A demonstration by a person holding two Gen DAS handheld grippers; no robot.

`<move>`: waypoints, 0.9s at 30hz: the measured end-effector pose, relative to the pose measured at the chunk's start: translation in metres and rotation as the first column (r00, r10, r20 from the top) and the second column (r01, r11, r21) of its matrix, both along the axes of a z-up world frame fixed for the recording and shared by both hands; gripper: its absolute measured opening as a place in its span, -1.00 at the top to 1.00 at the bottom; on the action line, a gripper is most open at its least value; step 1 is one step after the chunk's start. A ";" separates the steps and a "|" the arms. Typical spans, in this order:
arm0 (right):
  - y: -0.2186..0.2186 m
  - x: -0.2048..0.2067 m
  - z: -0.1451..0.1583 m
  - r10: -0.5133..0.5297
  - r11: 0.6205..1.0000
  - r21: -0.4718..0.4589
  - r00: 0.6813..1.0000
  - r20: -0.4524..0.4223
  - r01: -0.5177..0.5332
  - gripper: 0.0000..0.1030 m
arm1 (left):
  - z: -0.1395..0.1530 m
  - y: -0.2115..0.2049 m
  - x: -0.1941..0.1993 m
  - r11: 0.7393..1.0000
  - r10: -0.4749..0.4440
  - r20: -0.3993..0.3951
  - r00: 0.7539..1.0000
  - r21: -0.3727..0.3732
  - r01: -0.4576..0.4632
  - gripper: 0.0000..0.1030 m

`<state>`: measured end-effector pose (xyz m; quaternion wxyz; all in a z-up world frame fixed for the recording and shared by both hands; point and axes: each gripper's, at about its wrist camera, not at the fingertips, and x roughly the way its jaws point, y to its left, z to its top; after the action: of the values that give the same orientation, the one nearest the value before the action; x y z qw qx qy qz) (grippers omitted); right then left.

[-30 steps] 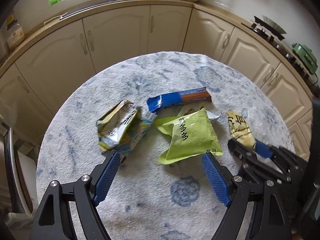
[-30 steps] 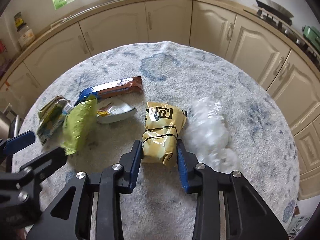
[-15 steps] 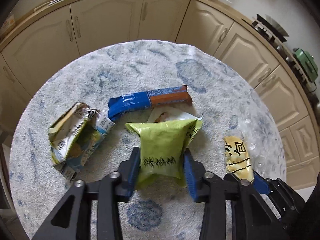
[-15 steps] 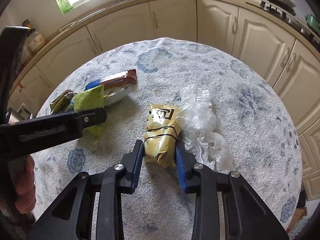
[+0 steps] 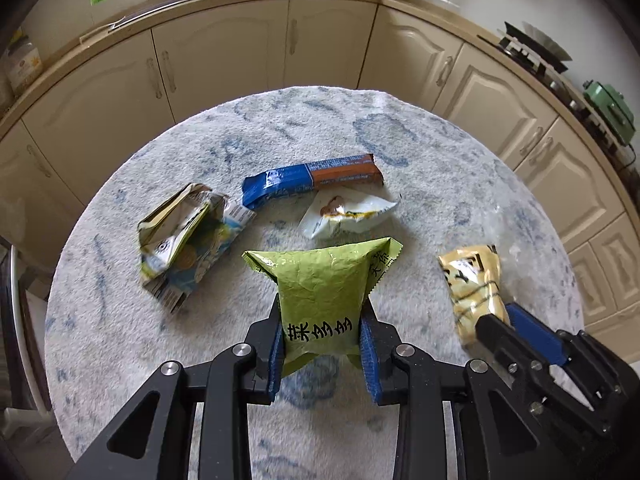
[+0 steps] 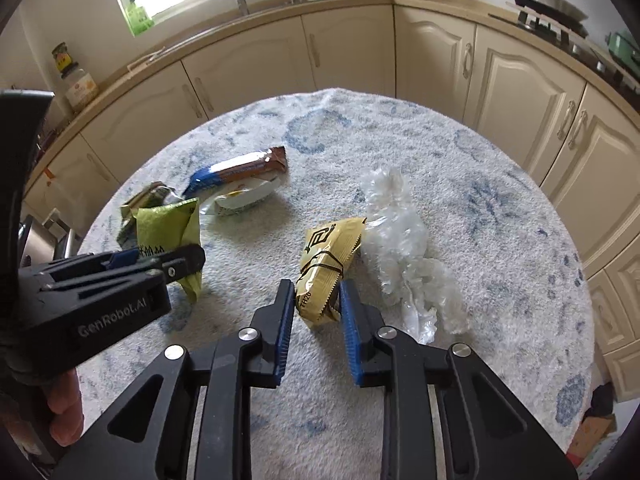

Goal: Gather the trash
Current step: 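Carry the green and yellow packets toward the blue bin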

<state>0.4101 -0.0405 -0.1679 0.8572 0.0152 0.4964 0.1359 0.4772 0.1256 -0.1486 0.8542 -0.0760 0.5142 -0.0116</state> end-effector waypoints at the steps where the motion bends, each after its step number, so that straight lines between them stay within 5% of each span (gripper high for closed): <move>1: 0.000 -0.004 0.003 0.001 1.000 -0.005 1.000 0.007 -0.001 0.62 | 0.003 0.001 -0.006 1.000 -0.003 0.003 1.000 0.000 0.003 0.44; 7: -0.005 -0.027 0.001 -0.011 1.000 -0.016 1.000 -0.018 0.010 0.59 | 0.011 0.008 -0.045 1.000 -0.021 0.008 1.000 -0.002 0.021 0.45; 12: -0.008 -0.015 -0.005 -0.067 0.997 -0.039 0.997 -0.027 0.066 0.02 | 0.017 0.017 -0.062 1.000 -0.020 0.012 1.000 -0.002 0.020 0.45; 22: 0.020 0.031 -0.035 -0.073 0.990 -0.124 0.996 -0.060 0.065 0.00 | 0.007 0.035 -0.047 1.000 -0.006 -0.002 1.000 -0.001 0.006 0.45; 24: 0.025 0.028 -0.035 -0.069 0.984 -0.167 0.997 -0.031 0.063 0.28 | 0.003 0.036 -0.044 1.000 0.001 -0.010 1.000 0.007 -0.001 0.44; 27: 0.019 0.022 -0.031 -0.062 0.996 -0.071 0.995 -0.072 0.057 0.30 | -0.001 0.037 -0.044 1.000 0.005 -0.020 1.000 0.008 -0.004 0.44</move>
<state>0.4323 -0.0214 -0.1986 0.8420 0.0057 0.5315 0.0923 0.4333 0.1624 -0.1498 0.8493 -0.0739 0.5227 -0.0068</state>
